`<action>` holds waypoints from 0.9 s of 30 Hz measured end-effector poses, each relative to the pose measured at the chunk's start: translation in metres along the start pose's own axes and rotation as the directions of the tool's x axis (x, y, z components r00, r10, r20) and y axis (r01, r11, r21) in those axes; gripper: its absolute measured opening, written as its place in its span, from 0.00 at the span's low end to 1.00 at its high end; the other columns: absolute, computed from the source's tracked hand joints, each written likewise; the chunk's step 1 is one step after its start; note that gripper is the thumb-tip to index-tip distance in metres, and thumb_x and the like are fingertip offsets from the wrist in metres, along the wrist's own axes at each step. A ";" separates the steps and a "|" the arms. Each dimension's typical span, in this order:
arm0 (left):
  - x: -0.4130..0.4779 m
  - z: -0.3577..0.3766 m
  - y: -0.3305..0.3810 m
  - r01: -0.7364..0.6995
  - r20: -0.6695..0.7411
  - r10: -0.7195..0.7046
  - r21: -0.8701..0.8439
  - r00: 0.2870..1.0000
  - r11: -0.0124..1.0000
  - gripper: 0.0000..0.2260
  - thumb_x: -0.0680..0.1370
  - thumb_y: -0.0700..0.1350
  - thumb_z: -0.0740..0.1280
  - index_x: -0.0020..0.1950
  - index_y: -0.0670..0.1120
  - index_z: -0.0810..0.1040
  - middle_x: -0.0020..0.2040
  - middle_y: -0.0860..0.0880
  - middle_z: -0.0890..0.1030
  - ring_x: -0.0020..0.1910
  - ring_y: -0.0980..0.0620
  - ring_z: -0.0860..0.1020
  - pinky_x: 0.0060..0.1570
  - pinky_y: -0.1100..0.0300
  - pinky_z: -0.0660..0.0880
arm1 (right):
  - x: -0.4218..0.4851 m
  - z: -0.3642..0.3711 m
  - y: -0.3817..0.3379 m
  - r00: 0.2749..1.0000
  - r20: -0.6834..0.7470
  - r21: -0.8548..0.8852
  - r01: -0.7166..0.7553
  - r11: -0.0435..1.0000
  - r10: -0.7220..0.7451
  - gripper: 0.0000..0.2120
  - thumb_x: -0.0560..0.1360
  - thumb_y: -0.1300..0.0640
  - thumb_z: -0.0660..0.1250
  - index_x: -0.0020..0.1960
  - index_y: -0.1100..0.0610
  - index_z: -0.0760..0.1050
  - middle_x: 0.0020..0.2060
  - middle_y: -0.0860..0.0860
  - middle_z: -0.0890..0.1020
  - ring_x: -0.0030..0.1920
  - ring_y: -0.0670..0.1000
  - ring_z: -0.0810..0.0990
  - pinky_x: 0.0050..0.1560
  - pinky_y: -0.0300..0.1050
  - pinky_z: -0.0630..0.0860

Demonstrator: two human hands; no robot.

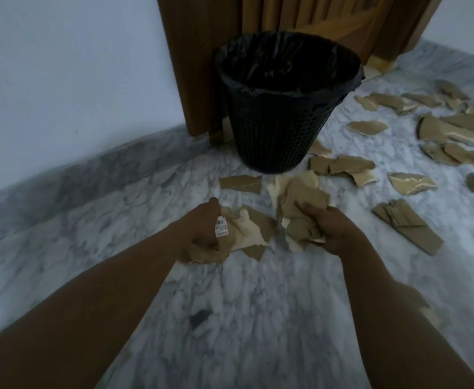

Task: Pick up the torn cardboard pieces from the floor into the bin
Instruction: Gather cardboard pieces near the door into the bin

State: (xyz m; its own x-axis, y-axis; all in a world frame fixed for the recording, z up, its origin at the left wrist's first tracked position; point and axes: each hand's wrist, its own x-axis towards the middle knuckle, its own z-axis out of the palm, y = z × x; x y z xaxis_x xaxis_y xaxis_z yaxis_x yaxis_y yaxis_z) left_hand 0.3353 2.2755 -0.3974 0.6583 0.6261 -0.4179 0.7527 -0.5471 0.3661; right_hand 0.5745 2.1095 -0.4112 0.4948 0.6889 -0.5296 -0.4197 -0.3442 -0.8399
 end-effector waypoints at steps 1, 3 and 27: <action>-0.006 0.003 -0.005 -0.032 -0.055 0.029 -0.048 0.998 0.998 0.28 0.67 0.42 0.78 0.57 0.44 0.63 0.49 0.47 0.74 0.46 0.50 0.76 0.39 0.60 0.72 | -0.007 0.002 0.003 0.996 0.076 0.023 -0.053 0.998 0.051 0.31 0.64 0.49 0.79 0.61 0.65 0.78 0.56 0.63 0.83 0.48 0.60 0.85 0.48 0.57 0.83; -0.017 0.008 -0.009 -0.088 -0.156 0.071 -0.108 0.985 0.990 0.26 0.67 0.40 0.77 0.55 0.46 0.62 0.46 0.47 0.75 0.42 0.52 0.76 0.34 0.64 0.69 | -0.017 0.012 0.013 0.985 0.146 0.042 -0.101 0.994 0.094 0.26 0.68 0.53 0.75 0.61 0.66 0.78 0.55 0.64 0.83 0.46 0.60 0.84 0.44 0.54 0.84; 0.100 -0.010 0.057 0.043 -0.056 -0.042 0.024 0.998 0.999 0.52 0.66 0.70 0.72 0.79 0.44 0.56 0.78 0.40 0.60 0.75 0.38 0.62 0.73 0.46 0.61 | -0.136 -0.119 0.040 0.778 -0.629 -0.324 -0.274 0.905 0.010 0.27 0.64 0.42 0.76 0.54 0.59 0.81 0.51 0.57 0.84 0.51 0.59 0.83 0.54 0.57 0.81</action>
State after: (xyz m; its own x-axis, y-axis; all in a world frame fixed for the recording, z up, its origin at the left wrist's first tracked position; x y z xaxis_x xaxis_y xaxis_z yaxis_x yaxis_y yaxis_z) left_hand 0.4437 2.3121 -0.4102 0.6250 0.6787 -0.3856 0.7804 -0.5325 0.3277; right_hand 0.5809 1.9259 -0.3866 0.8588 0.1311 -0.4953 -0.2691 -0.7073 -0.6537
